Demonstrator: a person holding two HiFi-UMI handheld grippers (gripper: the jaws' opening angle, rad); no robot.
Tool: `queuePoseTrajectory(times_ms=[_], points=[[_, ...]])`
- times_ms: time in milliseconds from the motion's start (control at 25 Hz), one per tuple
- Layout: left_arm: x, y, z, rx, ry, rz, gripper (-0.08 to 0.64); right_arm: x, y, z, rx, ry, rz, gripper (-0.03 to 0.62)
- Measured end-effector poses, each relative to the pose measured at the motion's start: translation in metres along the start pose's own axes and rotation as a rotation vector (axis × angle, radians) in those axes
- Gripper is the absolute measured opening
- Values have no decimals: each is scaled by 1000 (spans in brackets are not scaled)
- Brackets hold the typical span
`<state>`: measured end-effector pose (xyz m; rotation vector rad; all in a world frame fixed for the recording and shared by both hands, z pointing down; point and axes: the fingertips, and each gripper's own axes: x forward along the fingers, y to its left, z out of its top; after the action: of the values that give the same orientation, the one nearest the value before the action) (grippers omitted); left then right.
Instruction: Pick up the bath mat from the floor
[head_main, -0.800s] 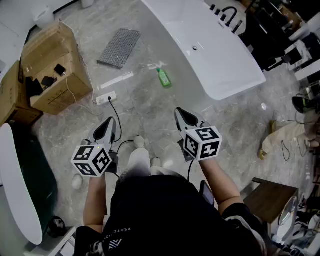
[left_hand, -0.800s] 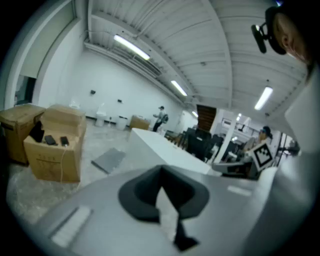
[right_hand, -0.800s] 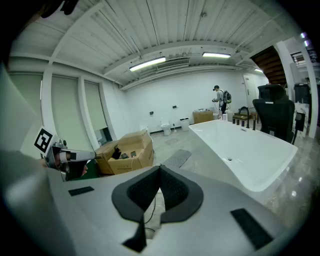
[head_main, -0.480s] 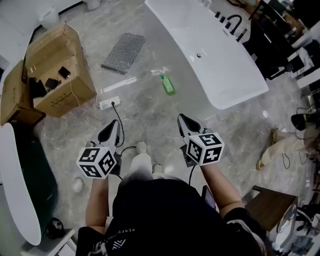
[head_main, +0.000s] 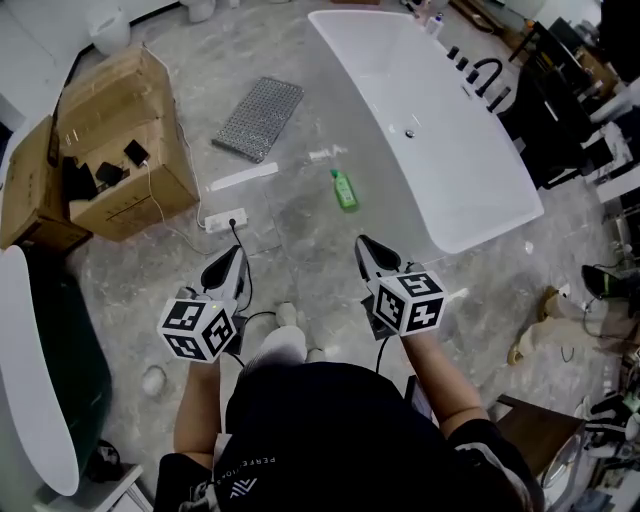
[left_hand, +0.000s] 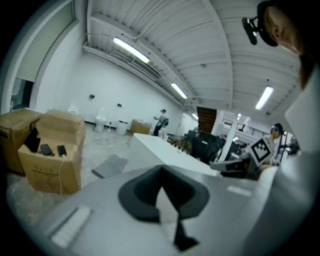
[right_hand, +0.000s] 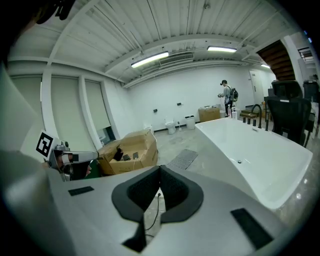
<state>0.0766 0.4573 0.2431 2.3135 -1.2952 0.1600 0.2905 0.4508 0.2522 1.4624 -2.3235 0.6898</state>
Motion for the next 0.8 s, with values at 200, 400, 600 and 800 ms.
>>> queuePoseTrajectory(times_ms=[200,400,600,800], points=[[13,25,11,2,-13,37,5,29,1,15,-4,2,26,-2],[23,49,18,-14,6,59,5,56,6,30,-13,8,60,-2],[34,70,25,-40,24,52,5,84,11,41,-9,21,96,-2],[48,88,33,0,54,46,5,107,10,49,6,39,104,-2]])
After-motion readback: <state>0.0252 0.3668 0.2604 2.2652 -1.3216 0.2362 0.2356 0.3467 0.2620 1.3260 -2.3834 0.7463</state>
